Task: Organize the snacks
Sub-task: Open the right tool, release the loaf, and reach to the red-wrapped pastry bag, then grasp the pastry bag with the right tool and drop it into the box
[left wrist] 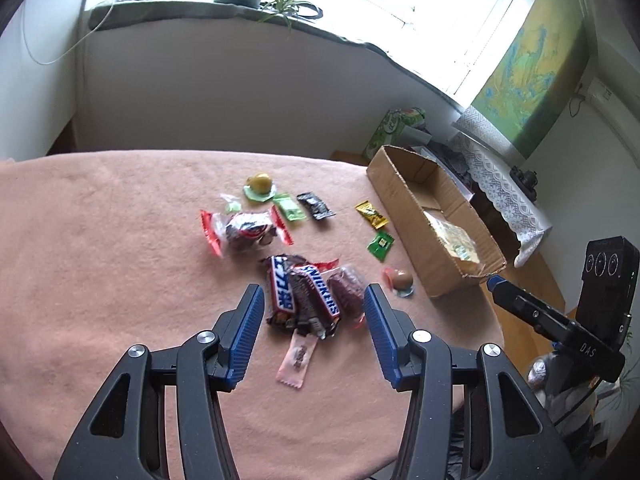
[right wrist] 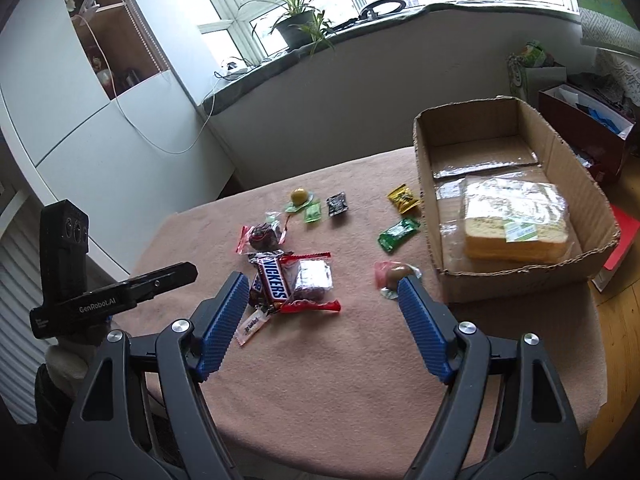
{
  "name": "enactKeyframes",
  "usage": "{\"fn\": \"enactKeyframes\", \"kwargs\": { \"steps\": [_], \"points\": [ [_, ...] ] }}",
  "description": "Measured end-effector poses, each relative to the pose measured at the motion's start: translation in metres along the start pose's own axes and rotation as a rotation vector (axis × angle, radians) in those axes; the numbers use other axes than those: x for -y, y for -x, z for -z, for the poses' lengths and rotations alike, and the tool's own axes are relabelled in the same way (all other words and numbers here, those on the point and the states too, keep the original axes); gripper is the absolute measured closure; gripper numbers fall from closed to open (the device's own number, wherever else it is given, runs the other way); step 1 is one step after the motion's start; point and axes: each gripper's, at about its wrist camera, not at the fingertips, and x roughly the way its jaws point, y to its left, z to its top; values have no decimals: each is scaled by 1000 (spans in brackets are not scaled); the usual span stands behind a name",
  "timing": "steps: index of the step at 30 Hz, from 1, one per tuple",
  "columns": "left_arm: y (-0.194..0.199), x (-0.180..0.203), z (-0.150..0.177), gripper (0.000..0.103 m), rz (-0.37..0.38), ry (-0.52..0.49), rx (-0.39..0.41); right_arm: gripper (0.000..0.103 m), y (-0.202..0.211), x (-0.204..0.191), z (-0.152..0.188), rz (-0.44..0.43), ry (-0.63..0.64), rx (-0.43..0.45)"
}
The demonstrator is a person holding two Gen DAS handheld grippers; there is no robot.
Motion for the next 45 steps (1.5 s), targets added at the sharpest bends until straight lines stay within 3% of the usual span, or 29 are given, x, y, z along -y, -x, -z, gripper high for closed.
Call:
{"fn": "enactKeyframes", "kwargs": {
  "steps": [6, 13, 15, 20, 28, 32, 36, 45],
  "points": [
    [-10, -14, 22, 53, -42, 3, -30, 23, -32, -13, 7, 6, 31, -68],
    [-30, -1, 44, 53, -69, -110, -101, 23, -69, -11, 8, 24, 22, -127],
    [-37, 0, 49, 60, -84, -136, -118, 24, -77, -11, 7, 26, 19, -140],
    [-45, 1, 55, 64, -95, -153, -136, 38, -98, -13, 6, 48, 25, -167],
    [-53, 6, 56, 70, -111, -179, -141, 43, -125, -9, 3, 58, 29, -202],
    [-58, 10, 57, 73, -134, -209, -141, 50, -136, -9, 3, 48, 25, -224],
    [-62, 14, 59, 82, -180, -254, -131, 56, -142, -13, 4, 46, 34, -229],
    [-56, 7, 58, 85, -166, -206, -115, 63, -137, -16, 7, 44, 46, -213]
  ]
}}
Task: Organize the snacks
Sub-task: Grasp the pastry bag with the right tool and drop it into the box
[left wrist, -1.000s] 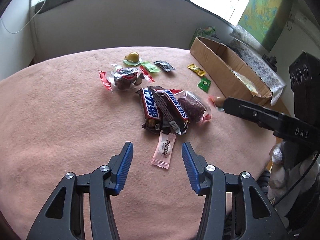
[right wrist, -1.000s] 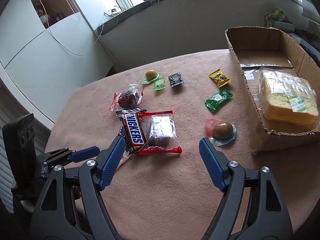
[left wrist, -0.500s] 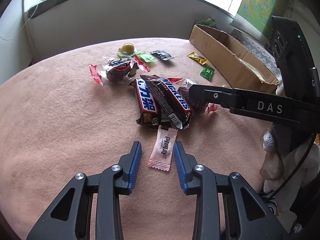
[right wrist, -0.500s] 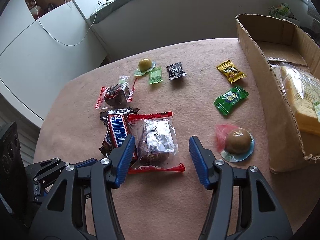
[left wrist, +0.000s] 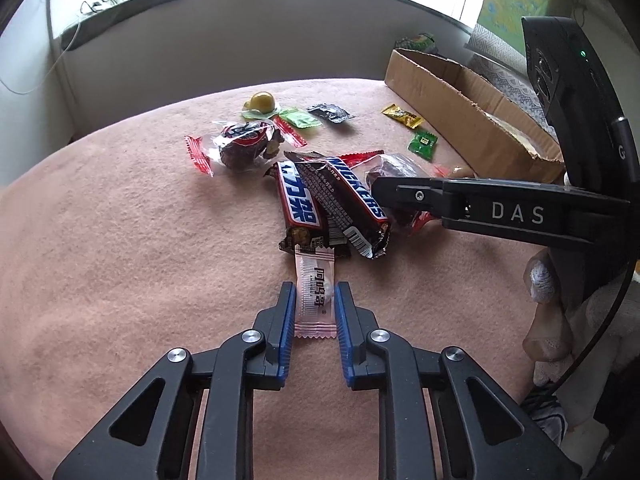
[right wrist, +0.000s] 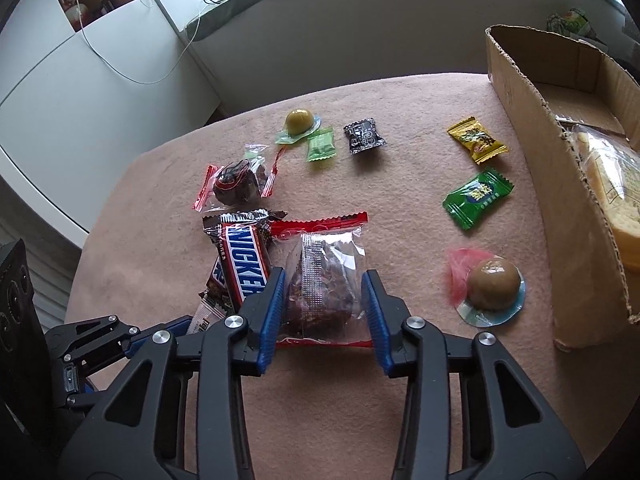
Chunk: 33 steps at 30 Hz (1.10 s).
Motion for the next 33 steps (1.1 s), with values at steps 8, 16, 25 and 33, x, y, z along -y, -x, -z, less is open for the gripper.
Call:
{"fn": "enactKeyframes", "kwargs": {
  "steps": [8, 16, 25, 33],
  "points": [
    [13, -14, 1, 85, 41, 77, 18, 63, 17, -1, 2, -13, -1, 31],
    [31, -19, -8, 85, 64, 111, 60, 63, 50, -7, -6, -42, 7, 98],
    [39, 1, -53, 85, 113, 97, 138, 63, 94, 13, -30, -7, 6, 197],
    [23, 41, -100, 85, 195, 65, 164, 63, 117, 63, -56, 75, -35, 247]
  ]
}}
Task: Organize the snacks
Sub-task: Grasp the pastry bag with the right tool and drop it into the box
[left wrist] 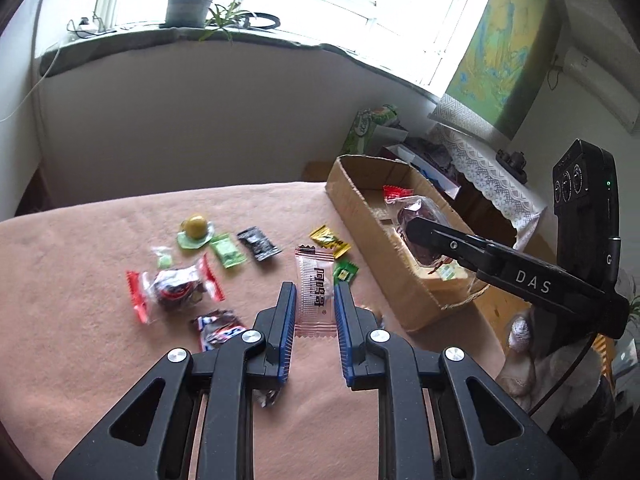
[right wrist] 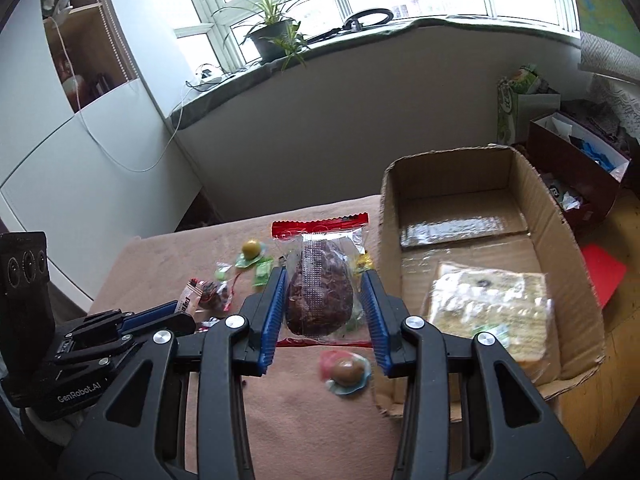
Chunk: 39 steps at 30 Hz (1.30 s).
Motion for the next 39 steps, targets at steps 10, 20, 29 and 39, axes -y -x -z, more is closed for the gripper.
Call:
{"fn": "enactKeyframes", "kwargs": {
  "steps": [10, 20, 29, 39],
  "points": [
    [-57, 51, -37, 85, 56, -59, -35, 63, -4, 73, -33, 128, -40, 11],
    [-112, 80, -58, 85, 40, -122, -99, 63, -27, 122, -56, 175, -84, -25],
    [-134, 81, -65, 85, 41, -97, -142, 63, -40, 141, -60, 190, -108, -50],
    [-135, 86, -65, 71, 35, -108, -152, 43, -33, 134, -61, 222, -93, -24]
  ]
}}
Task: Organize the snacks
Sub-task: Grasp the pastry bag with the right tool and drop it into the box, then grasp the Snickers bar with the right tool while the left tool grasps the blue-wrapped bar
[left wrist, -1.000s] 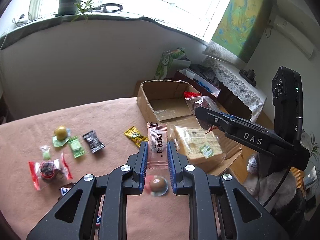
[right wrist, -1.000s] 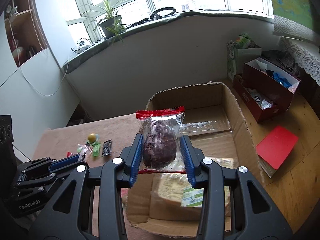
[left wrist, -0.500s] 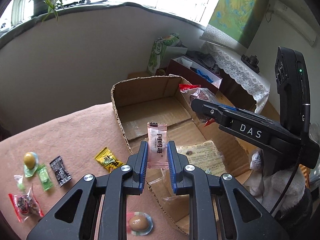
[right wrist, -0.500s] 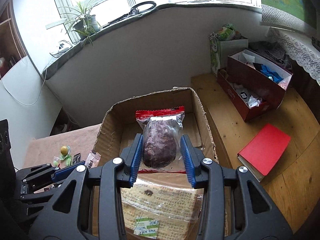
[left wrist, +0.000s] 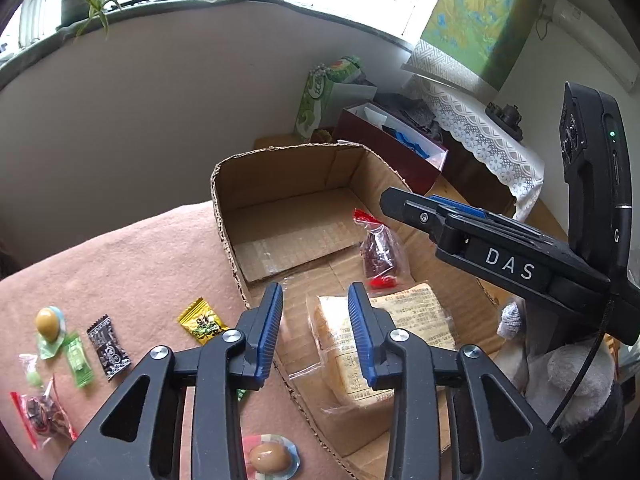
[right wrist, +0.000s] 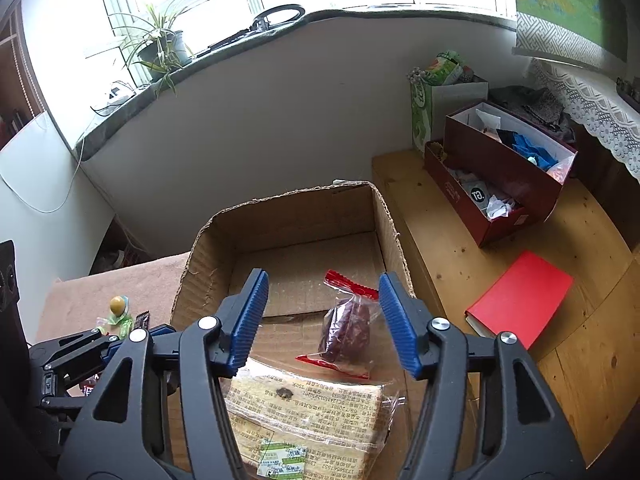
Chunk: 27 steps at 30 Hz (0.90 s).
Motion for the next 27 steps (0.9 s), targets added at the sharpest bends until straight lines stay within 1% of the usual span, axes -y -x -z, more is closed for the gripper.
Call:
{"fn": "enactKeyframes", "kwargs": {
  "steps": [7, 13, 17, 20, 24, 27],
  "points": [
    [16, -5, 4, 71, 7, 15, 18, 43, 19, -6, 1, 4, 6, 25],
    [42, -13, 5, 71, 8, 32, 49, 43, 39, -18, 7, -5, 12, 48],
    [63, -17, 9, 71, 1, 33, 74, 43, 57, -33, 15, -21, 30, 66],
    [82, -24, 16, 71, -9, 35, 99, 43, 70, -46, 23, -43, 45, 79],
    [108, -43, 31, 71, -24, 54, 128, 42, 86, -67, 38, -82, 72, 89],
    [127, -63, 45, 71, -41, 92, 156, 35, 95, -86, 53, -119, 94, 94]
  ]
}}
